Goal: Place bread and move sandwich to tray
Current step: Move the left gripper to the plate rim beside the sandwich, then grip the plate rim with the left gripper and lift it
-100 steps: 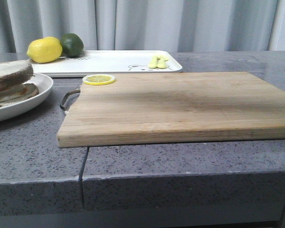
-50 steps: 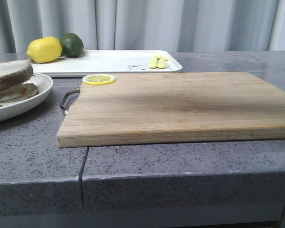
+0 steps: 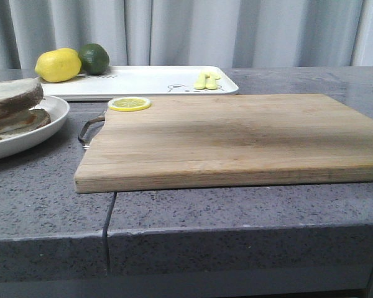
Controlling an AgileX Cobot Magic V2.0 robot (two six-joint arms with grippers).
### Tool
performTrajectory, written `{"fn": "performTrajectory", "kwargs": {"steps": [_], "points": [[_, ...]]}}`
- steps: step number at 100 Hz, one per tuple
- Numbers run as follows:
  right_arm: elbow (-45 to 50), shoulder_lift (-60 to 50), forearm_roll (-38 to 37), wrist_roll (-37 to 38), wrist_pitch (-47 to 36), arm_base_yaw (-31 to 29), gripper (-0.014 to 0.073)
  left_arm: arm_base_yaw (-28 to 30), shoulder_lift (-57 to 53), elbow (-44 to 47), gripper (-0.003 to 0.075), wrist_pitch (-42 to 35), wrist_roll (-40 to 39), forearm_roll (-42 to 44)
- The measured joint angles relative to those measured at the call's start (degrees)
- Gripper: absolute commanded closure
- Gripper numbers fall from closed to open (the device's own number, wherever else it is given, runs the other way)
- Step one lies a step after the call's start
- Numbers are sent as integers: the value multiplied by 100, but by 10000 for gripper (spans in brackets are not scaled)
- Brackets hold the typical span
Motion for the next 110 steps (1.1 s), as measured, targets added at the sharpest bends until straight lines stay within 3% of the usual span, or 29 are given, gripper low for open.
{"fn": "performTrajectory", "kwargs": {"steps": [21, 54, 110], "points": [[0, 0, 0, 0, 26, 0, 654, 0, 395, 0, 395, 0, 0, -4], [0, 0, -2, 0, 96, 0, 654, 0, 499, -24, 739, -98, 0, -150], [0, -54, -24, -13, 84, 0, 654, 9, 499, -371, 739, 219, -23, -723]]}}
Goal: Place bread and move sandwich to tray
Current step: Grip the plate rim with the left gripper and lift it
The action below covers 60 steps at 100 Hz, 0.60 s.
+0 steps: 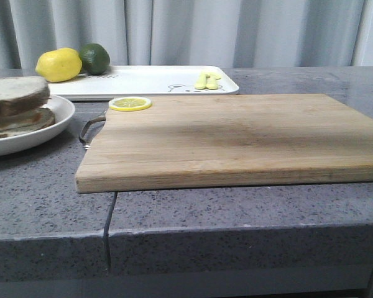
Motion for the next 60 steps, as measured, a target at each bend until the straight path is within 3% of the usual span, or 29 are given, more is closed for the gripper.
{"fn": "performTrajectory", "kwargs": {"steps": [37, 60], "points": [[36, -649, -180, 0, -135, 0, 654, 0, 122, -1027, 740, 100, 19, -974], [36, -1161, -342, 0, -86, 0, 654, -228, 870, -1646, 740, 12, 399, -2109]]}}
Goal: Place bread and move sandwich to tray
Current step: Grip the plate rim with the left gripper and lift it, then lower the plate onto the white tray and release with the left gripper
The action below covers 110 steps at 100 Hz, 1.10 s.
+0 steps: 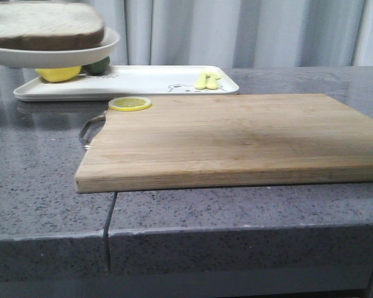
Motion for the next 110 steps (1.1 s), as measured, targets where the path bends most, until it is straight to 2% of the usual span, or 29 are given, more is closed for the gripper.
{"fn": "performTrajectory", "kwargs": {"steps": [38, 65, 110], "points": [[0, -1062, -175, 0, 132, 0, 654, -964, 2041, -1898, 740, -65, 5, -409], [0, -1290, -214, 0, 346, 0, 654, -1070, 3075, -3111, 740, -233, -331, -469], [0, -1290, -251, 0, 552, 0, 654, -1037, 3580, -3295, 739, -313, -483, -483]]}}
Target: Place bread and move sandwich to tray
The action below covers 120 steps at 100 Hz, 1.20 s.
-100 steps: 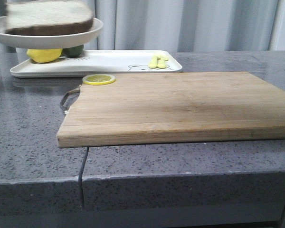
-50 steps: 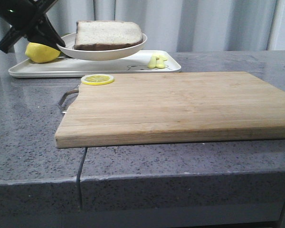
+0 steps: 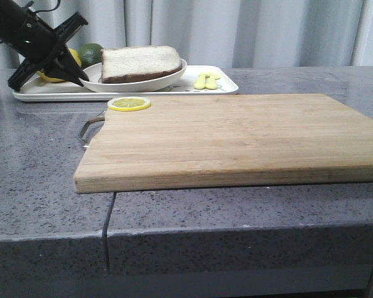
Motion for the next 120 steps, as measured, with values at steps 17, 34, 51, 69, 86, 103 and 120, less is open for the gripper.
{"fn": "performTrajectory", "kwargs": {"steps": [17, 34, 51, 69, 86, 103, 120], "points": [[0, 0, 0, 0, 12, 0, 654, 12, 0, 0, 695, -44, 0, 10], [0, 0, -8, 0, 47, 0, 654, 91, 0, -22, 487, -135, -14, -99], [0, 0, -8, 0, 60, 0, 654, 159, 0, -32, 449, -135, -27, -235], [26, -62, -536, 0, -8, 0, 653, 170, -240, -53, 506, -65, 79, -246], [595, -544, -1305, 0, -792, 0, 653, 170, -748, -58, 695, 121, 140, 210], [1588, -1204, -1668, 0, -1920, 0, 653, 109, -1377, -58, 740, 222, 161, 810], [2680, -1791, -1701, 0, -2814, 0, 653, -158, -2107, -58, 740, 309, 161, 1427]]}}
